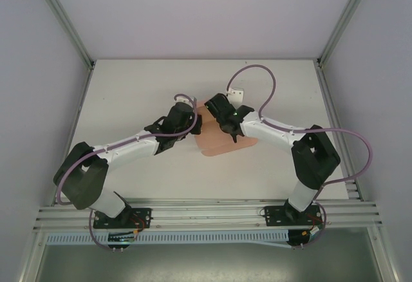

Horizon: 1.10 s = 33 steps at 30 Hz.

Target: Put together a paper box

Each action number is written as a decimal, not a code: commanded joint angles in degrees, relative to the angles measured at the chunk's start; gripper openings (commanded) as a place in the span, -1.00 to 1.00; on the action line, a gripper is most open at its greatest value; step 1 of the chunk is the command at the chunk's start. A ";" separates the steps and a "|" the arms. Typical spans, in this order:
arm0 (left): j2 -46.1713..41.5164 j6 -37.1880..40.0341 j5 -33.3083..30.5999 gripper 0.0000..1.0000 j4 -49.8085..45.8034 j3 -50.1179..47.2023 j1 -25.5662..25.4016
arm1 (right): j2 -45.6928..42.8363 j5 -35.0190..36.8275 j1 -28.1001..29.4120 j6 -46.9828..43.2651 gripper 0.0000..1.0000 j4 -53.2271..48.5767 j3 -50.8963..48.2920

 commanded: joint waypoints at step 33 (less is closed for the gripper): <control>-3.67 1.57 2.21 -1.00 -5.49 -0.52 1.21 | -18.32 -43.65 -9.39 -29.88 0.24 31.56 -21.60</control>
